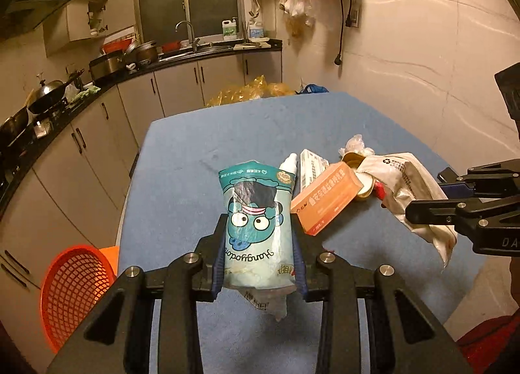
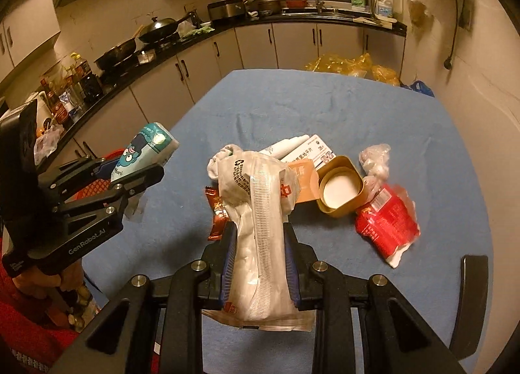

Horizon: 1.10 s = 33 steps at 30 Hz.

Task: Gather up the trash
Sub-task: 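Carry the wipes pack and white bag over the orange basket with both tools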

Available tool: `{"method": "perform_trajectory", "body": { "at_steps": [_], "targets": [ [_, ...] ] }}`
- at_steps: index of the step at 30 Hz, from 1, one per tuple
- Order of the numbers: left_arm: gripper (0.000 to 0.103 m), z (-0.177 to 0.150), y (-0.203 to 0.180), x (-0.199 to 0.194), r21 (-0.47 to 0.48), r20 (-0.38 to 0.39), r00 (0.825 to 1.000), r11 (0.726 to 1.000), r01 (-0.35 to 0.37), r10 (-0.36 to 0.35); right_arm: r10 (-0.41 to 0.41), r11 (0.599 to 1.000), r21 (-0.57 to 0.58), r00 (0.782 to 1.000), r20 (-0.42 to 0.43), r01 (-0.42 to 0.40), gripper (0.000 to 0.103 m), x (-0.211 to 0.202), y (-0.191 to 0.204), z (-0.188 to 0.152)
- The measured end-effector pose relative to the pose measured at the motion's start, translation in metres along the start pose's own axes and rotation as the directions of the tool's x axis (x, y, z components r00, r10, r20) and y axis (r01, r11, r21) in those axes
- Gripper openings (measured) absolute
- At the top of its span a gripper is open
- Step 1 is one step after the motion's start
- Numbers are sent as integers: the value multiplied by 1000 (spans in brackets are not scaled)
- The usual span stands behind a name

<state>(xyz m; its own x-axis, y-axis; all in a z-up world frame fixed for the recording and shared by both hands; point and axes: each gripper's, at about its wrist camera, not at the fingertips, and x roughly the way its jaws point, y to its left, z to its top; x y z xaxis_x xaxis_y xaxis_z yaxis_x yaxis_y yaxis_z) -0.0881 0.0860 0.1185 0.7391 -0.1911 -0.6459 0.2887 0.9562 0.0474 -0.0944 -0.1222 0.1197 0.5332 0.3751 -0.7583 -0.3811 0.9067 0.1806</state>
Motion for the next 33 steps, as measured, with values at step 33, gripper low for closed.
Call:
{"method": "perform_trajectory", "body": {
  "at_steps": [33],
  "targets": [
    [33,-53,64,-39,-85,-27,997,993,-81,79,79,994,-76,996,-35,-81,30,31,80,0]
  ]
}}
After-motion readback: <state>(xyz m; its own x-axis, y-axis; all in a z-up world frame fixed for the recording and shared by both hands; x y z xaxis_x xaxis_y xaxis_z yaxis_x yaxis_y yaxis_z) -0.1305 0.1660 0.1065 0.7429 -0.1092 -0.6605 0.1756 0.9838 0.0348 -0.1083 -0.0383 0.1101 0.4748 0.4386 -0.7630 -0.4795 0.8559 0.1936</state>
